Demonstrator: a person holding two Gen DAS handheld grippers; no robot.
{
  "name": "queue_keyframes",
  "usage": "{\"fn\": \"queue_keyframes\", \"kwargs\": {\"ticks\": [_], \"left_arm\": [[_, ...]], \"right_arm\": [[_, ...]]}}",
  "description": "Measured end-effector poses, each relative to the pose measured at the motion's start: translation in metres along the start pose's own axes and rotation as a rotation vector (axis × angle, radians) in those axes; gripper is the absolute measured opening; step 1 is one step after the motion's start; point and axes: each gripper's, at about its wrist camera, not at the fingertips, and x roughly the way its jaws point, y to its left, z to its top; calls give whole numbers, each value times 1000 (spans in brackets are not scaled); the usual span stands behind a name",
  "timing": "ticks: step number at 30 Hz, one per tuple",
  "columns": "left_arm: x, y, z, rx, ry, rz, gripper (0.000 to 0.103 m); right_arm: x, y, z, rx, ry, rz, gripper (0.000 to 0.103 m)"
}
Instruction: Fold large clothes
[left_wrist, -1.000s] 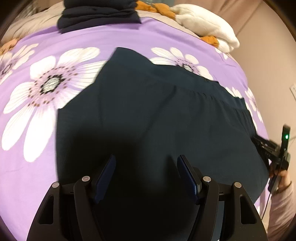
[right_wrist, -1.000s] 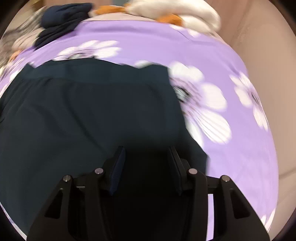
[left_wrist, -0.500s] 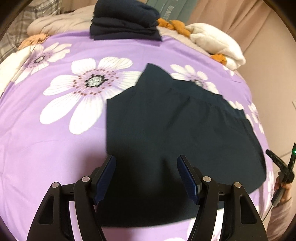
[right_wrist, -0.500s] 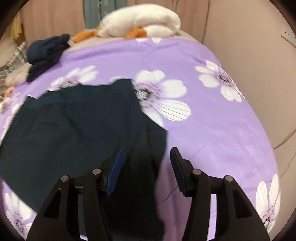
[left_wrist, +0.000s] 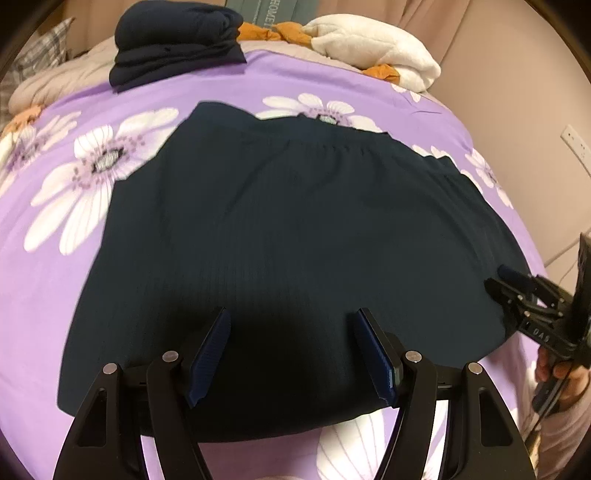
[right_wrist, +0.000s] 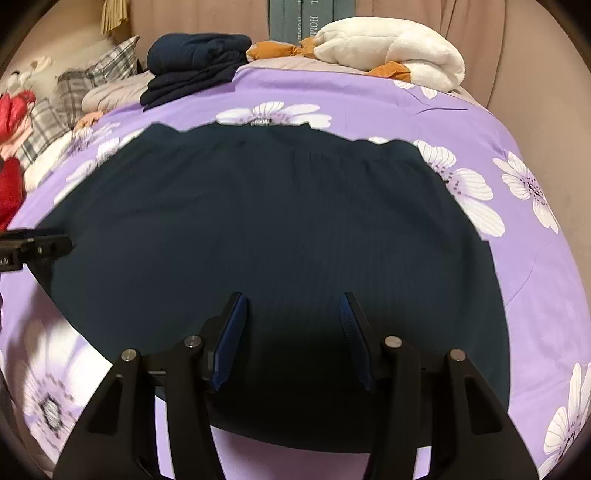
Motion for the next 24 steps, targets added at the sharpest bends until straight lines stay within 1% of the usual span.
{"fn": "queue_keyframes", "kwargs": {"ticks": [6, 8, 9, 10, 13, 18, 24], "left_arm": [[-4, 15, -10, -61, -5, -31, 68], [-6, 16, -14, -62, -8, -32, 68], [-7, 16, -16, -63, -9, -32, 68], [-8, 17, -18, -63, -10, -30, 69], [-10, 20, -17, -69, -10, -22, 69], [-16, 30, -20, -89, -15, -1, 69], [-25, 42, -26, -123, -22, 0, 68]], "right_arm": [[-5, -15, -14, 34, -19, 21, 52], [-7, -15, -16, 33, -21, 1, 54], [-8, -18, -17, 38, -17, -20, 56], [-8, -22, -18, 54, -15, -20, 57], [-12, -36, -22, 110, -13, -8, 57], [-19, -55, -30, 170, -13, -27, 57], [-28, -74, -41, 235, -16, -30, 57]]}}
